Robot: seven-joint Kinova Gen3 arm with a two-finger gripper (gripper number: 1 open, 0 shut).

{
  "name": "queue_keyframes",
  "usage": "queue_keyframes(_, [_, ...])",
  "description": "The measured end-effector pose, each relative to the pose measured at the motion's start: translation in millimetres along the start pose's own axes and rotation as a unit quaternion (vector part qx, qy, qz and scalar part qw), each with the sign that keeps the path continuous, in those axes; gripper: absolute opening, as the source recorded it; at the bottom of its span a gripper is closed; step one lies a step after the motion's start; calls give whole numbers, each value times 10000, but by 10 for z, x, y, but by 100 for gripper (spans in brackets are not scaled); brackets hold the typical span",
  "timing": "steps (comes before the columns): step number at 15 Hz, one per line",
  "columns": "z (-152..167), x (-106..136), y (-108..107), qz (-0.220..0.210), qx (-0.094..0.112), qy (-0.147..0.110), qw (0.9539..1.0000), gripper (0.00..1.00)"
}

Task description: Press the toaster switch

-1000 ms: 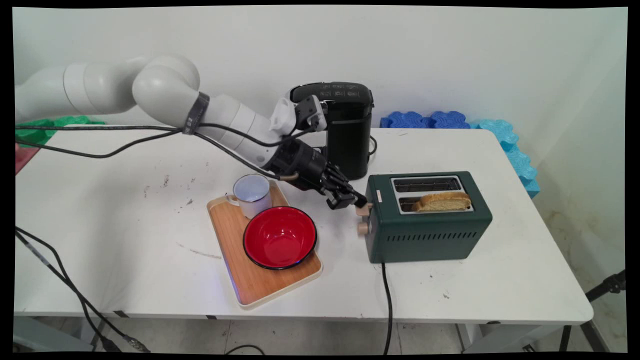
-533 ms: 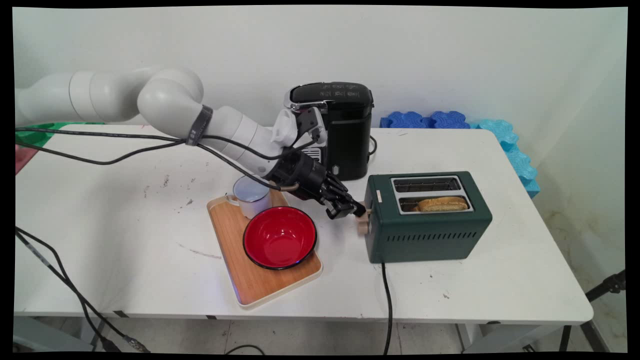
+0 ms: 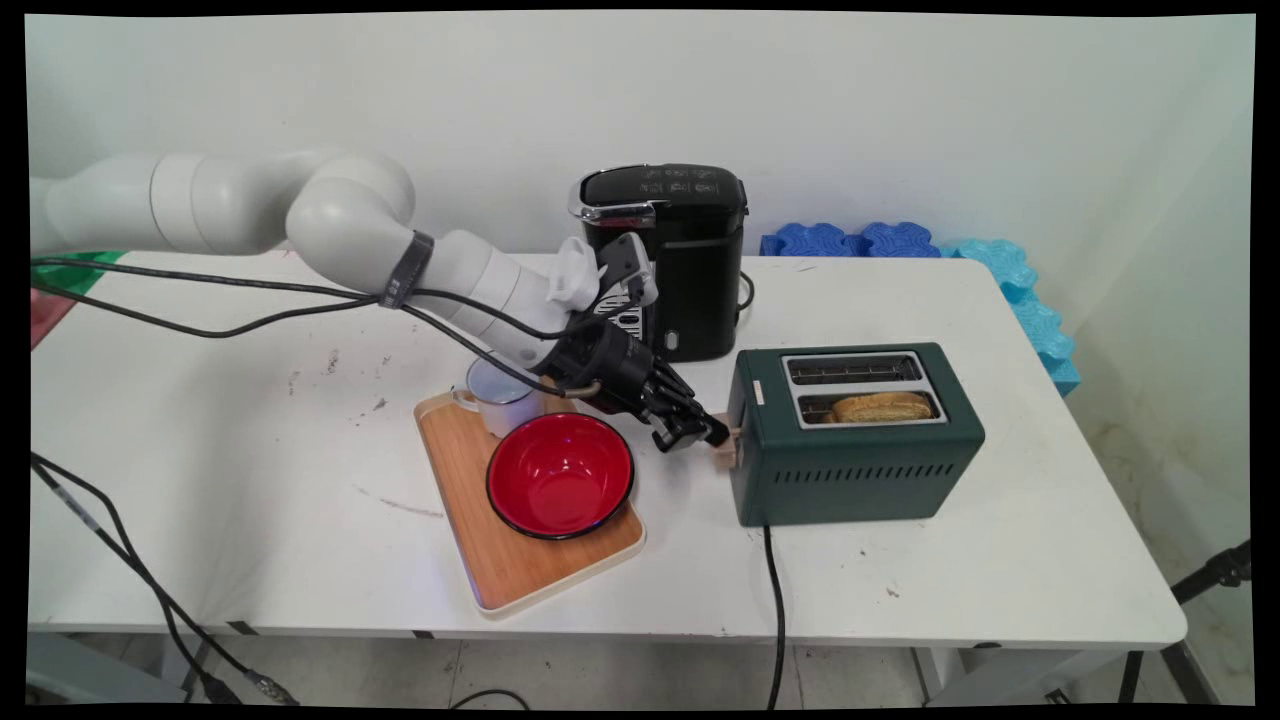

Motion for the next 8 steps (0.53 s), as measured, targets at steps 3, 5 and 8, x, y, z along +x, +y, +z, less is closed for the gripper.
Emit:
queue_keyframes(3, [31, -25, -2, -15, 12, -28, 10000, 0])
queue_keyframes(5, [43, -39, -3, -23, 17, -43, 10000, 0])
queue_keyframes(8, [44, -53, -6, -26, 19, -58, 10000, 0])
